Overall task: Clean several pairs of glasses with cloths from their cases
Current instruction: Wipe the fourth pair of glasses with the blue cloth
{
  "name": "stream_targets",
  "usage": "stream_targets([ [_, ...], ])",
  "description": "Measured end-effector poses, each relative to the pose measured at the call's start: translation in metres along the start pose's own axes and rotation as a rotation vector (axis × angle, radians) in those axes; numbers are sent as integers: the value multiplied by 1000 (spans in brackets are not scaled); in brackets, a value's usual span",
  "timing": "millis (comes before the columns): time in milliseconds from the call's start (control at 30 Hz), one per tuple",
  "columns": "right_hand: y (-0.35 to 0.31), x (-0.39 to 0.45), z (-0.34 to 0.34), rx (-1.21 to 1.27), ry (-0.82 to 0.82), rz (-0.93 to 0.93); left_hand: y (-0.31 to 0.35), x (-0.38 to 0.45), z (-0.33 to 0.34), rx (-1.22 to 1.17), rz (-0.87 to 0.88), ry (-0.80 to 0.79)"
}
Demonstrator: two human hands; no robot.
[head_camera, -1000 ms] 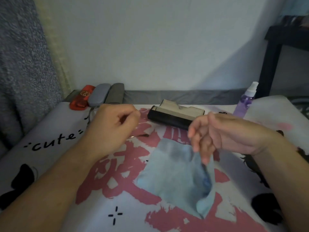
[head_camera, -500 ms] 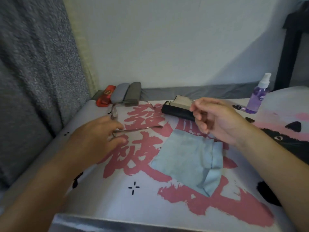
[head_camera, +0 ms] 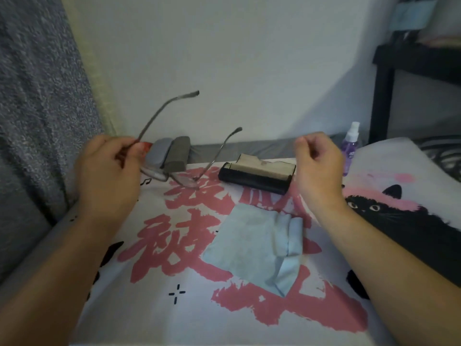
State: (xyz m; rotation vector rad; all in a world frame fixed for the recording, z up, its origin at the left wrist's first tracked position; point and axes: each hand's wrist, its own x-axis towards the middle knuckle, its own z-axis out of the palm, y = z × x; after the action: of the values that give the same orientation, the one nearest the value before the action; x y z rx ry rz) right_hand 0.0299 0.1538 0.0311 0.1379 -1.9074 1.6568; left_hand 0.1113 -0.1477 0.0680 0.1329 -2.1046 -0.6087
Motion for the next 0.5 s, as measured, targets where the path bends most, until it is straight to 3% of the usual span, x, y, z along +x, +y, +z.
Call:
stream_targets([
  [100, 14, 21, -18, 23, 311, 2, 16, 4, 27, -138, -21, -23],
  [167, 31, 36, -31, -123, 391, 25, 22, 5, 50, -163, 31, -72],
  [267, 51, 53, -43, -290, 307, 85, 25, 4, 80, -152, 75, -88],
  [500, 67, 75, -45, -167, 190, 94, 5, -16, 120, -396, -131, -86],
])
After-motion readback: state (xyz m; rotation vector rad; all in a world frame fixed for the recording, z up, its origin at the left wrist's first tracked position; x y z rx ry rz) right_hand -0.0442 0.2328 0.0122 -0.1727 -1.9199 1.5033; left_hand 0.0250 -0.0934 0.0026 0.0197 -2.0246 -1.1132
